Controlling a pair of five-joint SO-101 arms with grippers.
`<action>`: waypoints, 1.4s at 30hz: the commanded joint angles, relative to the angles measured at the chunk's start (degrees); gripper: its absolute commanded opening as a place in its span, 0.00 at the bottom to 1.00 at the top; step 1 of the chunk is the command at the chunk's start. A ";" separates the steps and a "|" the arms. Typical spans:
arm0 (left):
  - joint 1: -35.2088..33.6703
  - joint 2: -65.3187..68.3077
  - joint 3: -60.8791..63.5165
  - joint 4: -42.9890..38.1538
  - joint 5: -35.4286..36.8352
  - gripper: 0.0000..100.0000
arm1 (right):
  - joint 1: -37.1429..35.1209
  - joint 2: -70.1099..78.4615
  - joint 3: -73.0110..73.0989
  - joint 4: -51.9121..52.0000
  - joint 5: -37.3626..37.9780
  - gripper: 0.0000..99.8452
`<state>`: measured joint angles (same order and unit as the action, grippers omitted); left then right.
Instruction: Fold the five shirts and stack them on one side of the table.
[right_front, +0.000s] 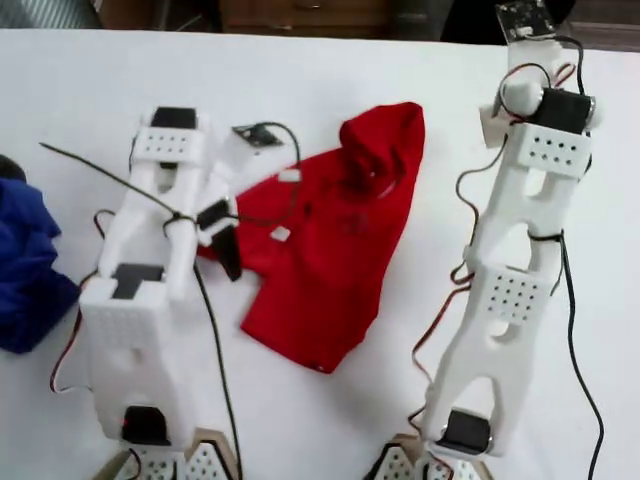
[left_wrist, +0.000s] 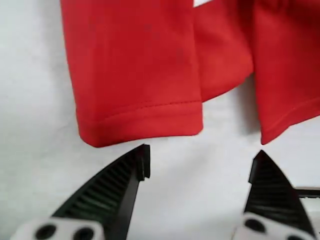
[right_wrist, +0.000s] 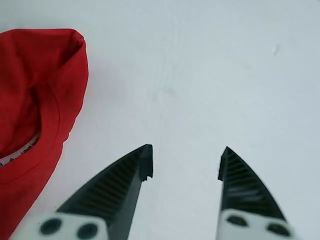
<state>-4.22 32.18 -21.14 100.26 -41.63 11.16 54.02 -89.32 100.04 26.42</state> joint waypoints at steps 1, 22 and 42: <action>-1.05 1.05 -3.21 -2.99 -1.41 0.33 | 1.10 -5.49 -1.85 1.19 0.35 0.21; -0.53 9.67 -18.68 0.79 -1.05 0.23 | -0.92 -5.05 -1.58 1.19 -0.09 0.21; 3.25 9.05 -21.67 1.67 -1.14 0.24 | -1.80 -5.41 -1.58 1.19 -0.09 0.21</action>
<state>-2.37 42.20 -39.25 100.97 -42.77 9.85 53.93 -89.32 100.04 26.42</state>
